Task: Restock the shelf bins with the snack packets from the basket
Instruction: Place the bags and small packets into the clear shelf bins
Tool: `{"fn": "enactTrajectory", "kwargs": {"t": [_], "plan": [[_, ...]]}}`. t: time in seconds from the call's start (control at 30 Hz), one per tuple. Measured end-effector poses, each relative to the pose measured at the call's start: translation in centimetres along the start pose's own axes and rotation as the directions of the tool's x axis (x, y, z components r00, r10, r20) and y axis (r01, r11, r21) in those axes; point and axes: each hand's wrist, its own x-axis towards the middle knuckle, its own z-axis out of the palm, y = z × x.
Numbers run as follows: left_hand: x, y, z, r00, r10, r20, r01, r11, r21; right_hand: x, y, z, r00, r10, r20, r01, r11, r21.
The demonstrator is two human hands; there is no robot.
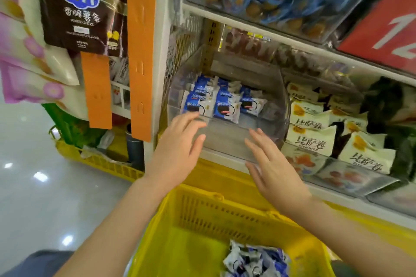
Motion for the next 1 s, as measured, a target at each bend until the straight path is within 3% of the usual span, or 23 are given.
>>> {"fn": "enactTrajectory", "kwargs": {"t": [0.07, 0.13, 0.23, 0.3, 0.43, 0.53, 0.6, 0.7, 0.83, 1.0], "plan": [[-1.9, 0.4, 1.1, 0.998, -0.062, 0.011, 0.062, 0.997, -0.041, -2.3, 0.0, 1.3, 0.998, -0.037, -0.060, 0.037, 0.999, -0.003], [-3.8, 0.2, 2.6, 0.992, -0.119, 0.040, 0.120, 0.992, -0.038, -4.6, -0.1, 3.1, 0.998, -0.053, -0.026, 0.054, 0.997, 0.054], [-6.6, -1.3, 5.1, 0.971, -0.218, 0.101, 0.215, 0.976, 0.039, -8.1, -0.3, 6.9, 0.987, 0.010, 0.163, -0.032, 0.990, 0.138], [-8.3, -2.8, 6.5, 0.922, -0.350, 0.163, 0.342, 0.937, 0.076, -10.2, -0.1, 10.0, 0.941, 0.046, 0.334, -0.101, 0.984, 0.147], [-10.7, -5.6, 8.3, 0.787, -0.572, 0.231, 0.531, 0.819, 0.217, -13.3, 1.3, 15.9, 0.736, 0.117, 0.667, -0.250, 0.962, 0.108], [-12.0, -7.4, 9.0, 0.687, -0.688, 0.233, 0.678, 0.723, 0.135, -15.1, 2.1, 19.2, 0.551, 0.143, 0.822, -0.379, 0.921, 0.093], [-12.9, -8.6, 9.6, 0.629, -0.728, 0.274, 0.727, 0.675, 0.125, -16.0, 2.5, 20.6, 0.473, 0.145, 0.869, -0.438, 0.895, 0.089], [-13.8, -9.8, 10.2, 0.647, -0.713, 0.272, 0.692, 0.698, 0.185, -17.0, 3.0, 22.3, 0.437, 0.168, 0.884, -0.489, 0.869, 0.076], [-13.8, -9.8, 10.8, 0.707, -0.685, 0.178, 0.650, 0.728, 0.219, -17.8, 3.5, 24.0, 0.452, 0.207, 0.868, -0.558, 0.825, 0.094], [-13.9, -9.4, 11.0, 0.736, -0.661, 0.146, 0.613, 0.742, 0.272, -17.2, 3.9, 25.3, 0.473, 0.273, 0.838, -0.477, 0.879, -0.017]]}}
